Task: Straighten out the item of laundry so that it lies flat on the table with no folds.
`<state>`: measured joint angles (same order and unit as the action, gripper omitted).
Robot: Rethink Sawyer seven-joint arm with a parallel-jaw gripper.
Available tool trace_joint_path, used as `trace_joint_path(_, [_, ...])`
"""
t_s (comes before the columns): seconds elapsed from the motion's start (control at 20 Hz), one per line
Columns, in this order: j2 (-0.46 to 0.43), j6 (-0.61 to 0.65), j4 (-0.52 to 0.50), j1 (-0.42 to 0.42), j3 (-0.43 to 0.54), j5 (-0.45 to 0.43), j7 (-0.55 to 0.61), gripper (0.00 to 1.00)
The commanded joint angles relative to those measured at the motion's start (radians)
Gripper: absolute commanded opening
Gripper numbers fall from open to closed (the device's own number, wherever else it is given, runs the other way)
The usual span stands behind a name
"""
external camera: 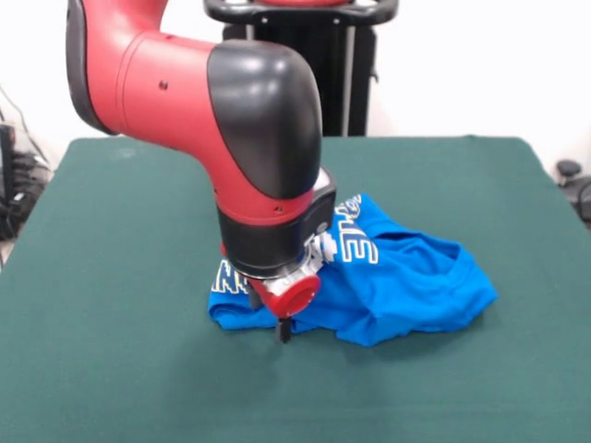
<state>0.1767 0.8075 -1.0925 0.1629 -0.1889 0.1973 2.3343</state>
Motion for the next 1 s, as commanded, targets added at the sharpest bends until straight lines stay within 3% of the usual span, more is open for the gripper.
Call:
trace_joint_path(0.05, [-0.082, -0.025, 0.001, -0.035, 0.013, 0.029, 0.235, 1.00])
trace_joint_path(0.35, [-0.084, -0.035, -0.020, -0.040, 0.007, 0.026, 0.235, 1.00])
trace_joint_path(0.65, [-0.025, -0.032, -0.098, -0.037, -0.004, 0.015, 0.215, 1.00])
trace_joint_path(0.95, [-0.028, -0.046, -0.084, -0.030, 0.025, 0.027, 0.200, 1.00])
trace_joint_path(1.0, [-0.029, -0.058, -0.077, -0.032, 0.025, 0.020, 0.189, 0.00])
